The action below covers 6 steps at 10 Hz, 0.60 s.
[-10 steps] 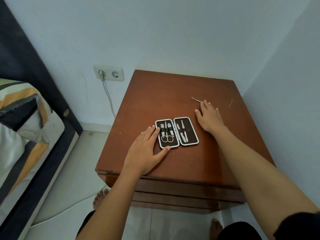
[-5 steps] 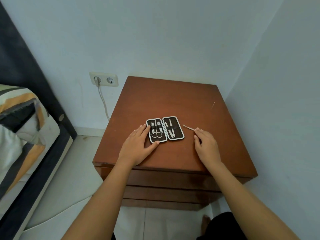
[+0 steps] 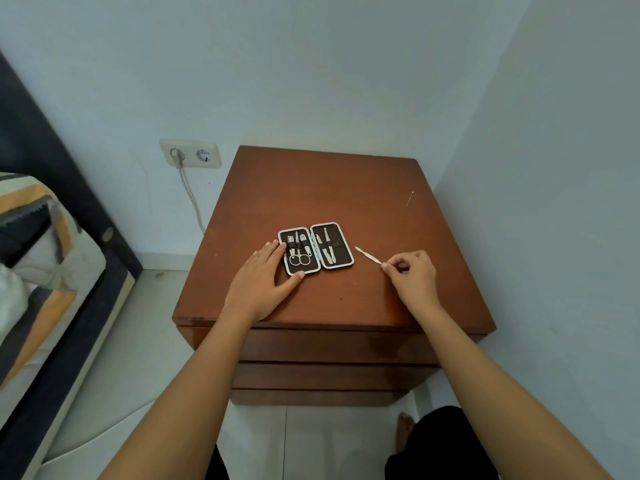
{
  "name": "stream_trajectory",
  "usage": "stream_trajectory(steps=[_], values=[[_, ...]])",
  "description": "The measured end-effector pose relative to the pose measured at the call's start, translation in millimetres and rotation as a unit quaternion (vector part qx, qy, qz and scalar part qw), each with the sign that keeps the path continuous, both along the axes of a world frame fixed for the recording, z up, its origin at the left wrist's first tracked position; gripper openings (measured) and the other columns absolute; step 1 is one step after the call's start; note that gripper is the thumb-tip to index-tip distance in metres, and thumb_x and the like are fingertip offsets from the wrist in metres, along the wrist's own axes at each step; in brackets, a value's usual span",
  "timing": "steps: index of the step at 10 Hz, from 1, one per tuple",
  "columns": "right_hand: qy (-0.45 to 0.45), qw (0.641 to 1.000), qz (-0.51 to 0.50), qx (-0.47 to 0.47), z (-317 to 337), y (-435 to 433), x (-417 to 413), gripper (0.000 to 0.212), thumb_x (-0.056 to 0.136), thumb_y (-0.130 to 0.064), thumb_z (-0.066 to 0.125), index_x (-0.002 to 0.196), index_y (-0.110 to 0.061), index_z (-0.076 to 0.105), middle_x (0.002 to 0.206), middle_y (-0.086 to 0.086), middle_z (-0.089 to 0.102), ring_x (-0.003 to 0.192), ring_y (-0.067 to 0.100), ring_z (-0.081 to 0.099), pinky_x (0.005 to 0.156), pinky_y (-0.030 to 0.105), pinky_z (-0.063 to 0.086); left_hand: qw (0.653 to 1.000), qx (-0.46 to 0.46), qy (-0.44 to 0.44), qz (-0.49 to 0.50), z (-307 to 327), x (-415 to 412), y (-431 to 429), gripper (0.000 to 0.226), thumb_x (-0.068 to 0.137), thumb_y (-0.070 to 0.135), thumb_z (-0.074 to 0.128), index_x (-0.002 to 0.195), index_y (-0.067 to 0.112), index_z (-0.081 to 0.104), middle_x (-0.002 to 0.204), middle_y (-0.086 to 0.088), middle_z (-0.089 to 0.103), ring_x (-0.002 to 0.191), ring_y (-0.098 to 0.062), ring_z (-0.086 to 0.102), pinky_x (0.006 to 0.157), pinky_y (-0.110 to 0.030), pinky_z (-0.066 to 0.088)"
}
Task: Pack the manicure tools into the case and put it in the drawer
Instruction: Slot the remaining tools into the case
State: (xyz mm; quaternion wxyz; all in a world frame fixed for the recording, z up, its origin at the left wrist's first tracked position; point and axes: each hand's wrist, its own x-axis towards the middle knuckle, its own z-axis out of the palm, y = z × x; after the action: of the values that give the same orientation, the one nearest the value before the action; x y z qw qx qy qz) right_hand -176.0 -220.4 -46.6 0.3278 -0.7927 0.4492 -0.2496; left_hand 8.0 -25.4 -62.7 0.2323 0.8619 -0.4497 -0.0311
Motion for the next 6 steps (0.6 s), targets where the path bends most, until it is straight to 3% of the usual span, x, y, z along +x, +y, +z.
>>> stream_trajectory(steps=[2, 3, 4, 6], values=[[0.074, 0.997, 0.006, 0.028, 2.4, -6.9, 8.9, 0.013, 0.085, -0.02, 0.065, 0.074, -0.013, 0.064, 0.102, 0.014, 0.059, 0.084, 0.019, 0.052, 0.072, 0.025, 0.035, 1.0, -0.003, 0.0, 0.002, 0.1, -0.3, 0.3, 0.073, 0.087, 0.061, 0.041, 0.147, 0.022, 0.024, 0.155, 0.001, 0.023, 0.143, -0.014, 0.018, 0.116, -0.031, 0.013], [0.019, 0.999, 0.009, 0.041, 7.2, 6.1, 7.3, 0.01, 0.089, -0.016, 0.057, 0.079, -0.013, 0.057, 0.089, 0.006, 0.056, 0.079, 0.018, 0.05, 0.059, 0.024, 0.037, 1.0, 0.001, 0.0, 0.003, -0.1, -0.1, 0.0, 0.073, 0.087, 0.062, 0.04, 0.147, 0.023, 0.024, 0.156, 0.002, 0.022, 0.143, -0.014, 0.017, 0.117, -0.032, 0.014], [-0.039, 0.997, 0.035, 0.049, 8.0, 21.8, 12.6, 0.008, 0.087, -0.011, 0.057, 0.08, -0.013, 0.061, 0.081, 0.005, 0.061, 0.074, 0.016, 0.052, 0.059, 0.017, 0.039, 1.0, 0.002, -0.003, 0.001, -0.4, 0.1, -0.1, 0.073, 0.087, 0.062, 0.039, 0.147, 0.023, 0.024, 0.156, 0.001, 0.023, 0.143, -0.015, 0.018, 0.117, -0.033, 0.014], [-0.037, 0.998, 0.044, 0.034, 6.8, 41.9, 25.9, 0.011, 0.085, -0.012, 0.058, 0.079, -0.013, 0.067, 0.076, 0.004, 0.065, 0.063, 0.011, 0.053, 0.053, 0.006, 0.039, 1.0, 0.003, -0.005, 0.003, -0.7, 0.0, 0.5, 0.073, 0.087, 0.062, 0.039, 0.147, 0.023, 0.024, 0.156, 0.001, 0.022, 0.143, -0.015, 0.018, 0.116, -0.032, 0.014]])
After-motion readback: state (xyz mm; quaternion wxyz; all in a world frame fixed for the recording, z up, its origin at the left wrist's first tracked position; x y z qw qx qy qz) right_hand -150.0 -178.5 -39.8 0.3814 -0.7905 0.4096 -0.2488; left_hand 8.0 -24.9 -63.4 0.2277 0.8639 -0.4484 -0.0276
